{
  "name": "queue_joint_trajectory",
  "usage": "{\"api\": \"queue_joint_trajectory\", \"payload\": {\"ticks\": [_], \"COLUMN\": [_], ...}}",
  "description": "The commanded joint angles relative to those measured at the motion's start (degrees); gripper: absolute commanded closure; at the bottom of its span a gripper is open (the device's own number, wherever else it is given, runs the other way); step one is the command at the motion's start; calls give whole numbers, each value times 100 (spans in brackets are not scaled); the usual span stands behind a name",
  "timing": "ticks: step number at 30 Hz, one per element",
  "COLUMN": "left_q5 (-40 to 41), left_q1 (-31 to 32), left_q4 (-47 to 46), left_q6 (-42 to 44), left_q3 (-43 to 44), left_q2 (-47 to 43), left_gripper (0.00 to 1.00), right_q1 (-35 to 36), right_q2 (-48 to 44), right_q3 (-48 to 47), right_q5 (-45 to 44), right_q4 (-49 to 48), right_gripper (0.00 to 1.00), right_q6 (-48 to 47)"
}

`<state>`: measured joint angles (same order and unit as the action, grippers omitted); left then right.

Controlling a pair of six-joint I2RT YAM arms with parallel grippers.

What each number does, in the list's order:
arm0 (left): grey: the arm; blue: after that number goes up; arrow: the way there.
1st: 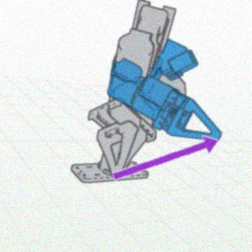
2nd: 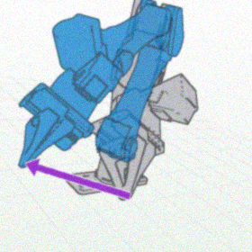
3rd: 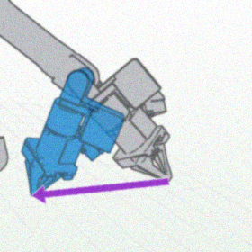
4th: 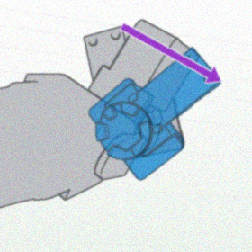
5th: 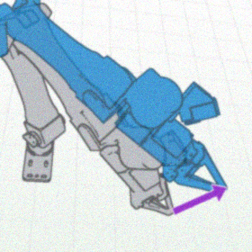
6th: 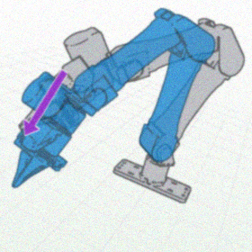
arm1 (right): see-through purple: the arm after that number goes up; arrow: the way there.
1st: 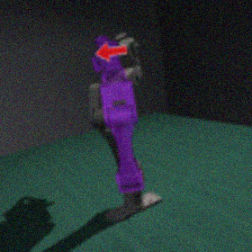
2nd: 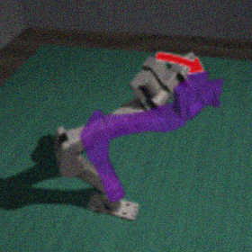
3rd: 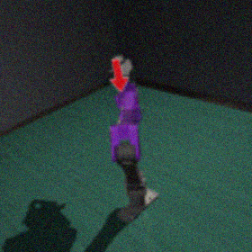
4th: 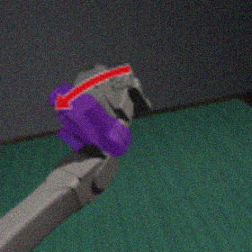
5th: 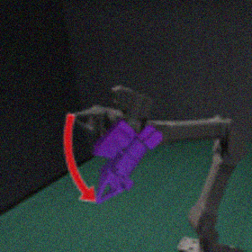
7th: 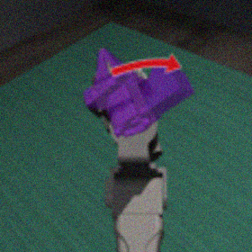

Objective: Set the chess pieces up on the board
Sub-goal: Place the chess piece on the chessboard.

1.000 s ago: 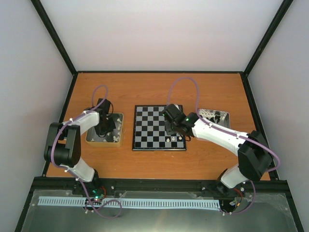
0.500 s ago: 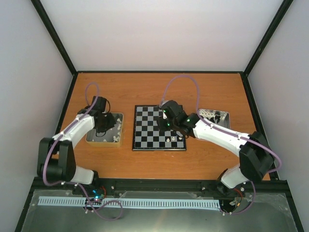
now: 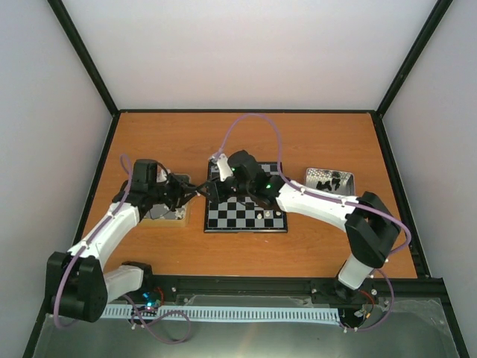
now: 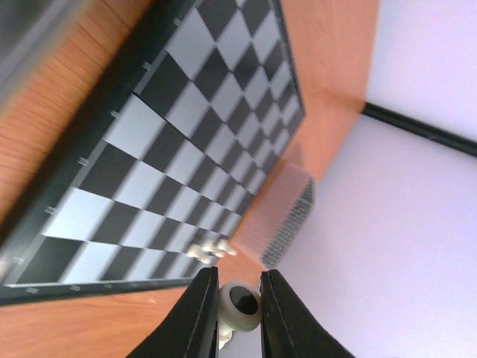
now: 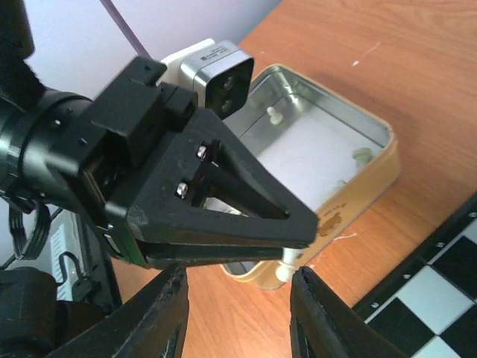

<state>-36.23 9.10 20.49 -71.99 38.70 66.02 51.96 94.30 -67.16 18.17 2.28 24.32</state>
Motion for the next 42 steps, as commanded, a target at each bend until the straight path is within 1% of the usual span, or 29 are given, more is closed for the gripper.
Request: {"api": "queue_joint_trajectory", "payload": {"ticks": [1,3,7,11,13,16,19,21,26,28,31,36,42], "left_q5": [-800,-892,-911,-913,-896,-849,-832,-836,-830,-825,-812,-789,-784], "left_q1": [78,91,92,92,92,92,92,89,92,92,92,92,92], "left_q4": [-1361,-1770,-2163,-2271,-2408,-2446,-2492,-2511,-2541,-2537,-2528,-2553,-2550], "left_q6": [-1898,-2466,-3122,-3360,-3508,-3608,-3655,-3661,-3710,-3710,-3721,-3768,-3773], "left_q3": [-317,-575,-901,-959,-1000,-993,-991,-979,-974,-971,-980,-1012,-1033], "left_q2": [-387,-521,-703,-800,-834,-867,-862,-851,-873,-880,-904,-927,-945], "left_gripper": [89,89,89,89,89,89,89,89,89,89,89,89,89], "right_q1": [76,77,77,77,73,76,77,77,77,77,77,76,77], "right_q2": [236,280,289,360,374,333,265,266,349,350,343,352,387], "right_q3": [-278,-354,-344,-392,-371,-297,-156,-142,-248,-254,-227,-188,-179], "right_q5": [250,157,182,215,205,68,53,72,97,94,24,32,183], "right_q4": [-304,-233,-313,-231,-203,-106,-158,-173,-92,-80,-28,-20,-78], "right_gripper": [60,60,59,64,63,57,57,61,76,77,70,73,93], "right_q6": [261,332,420,446,455,415,393,411,396,392,404,415,425]}}
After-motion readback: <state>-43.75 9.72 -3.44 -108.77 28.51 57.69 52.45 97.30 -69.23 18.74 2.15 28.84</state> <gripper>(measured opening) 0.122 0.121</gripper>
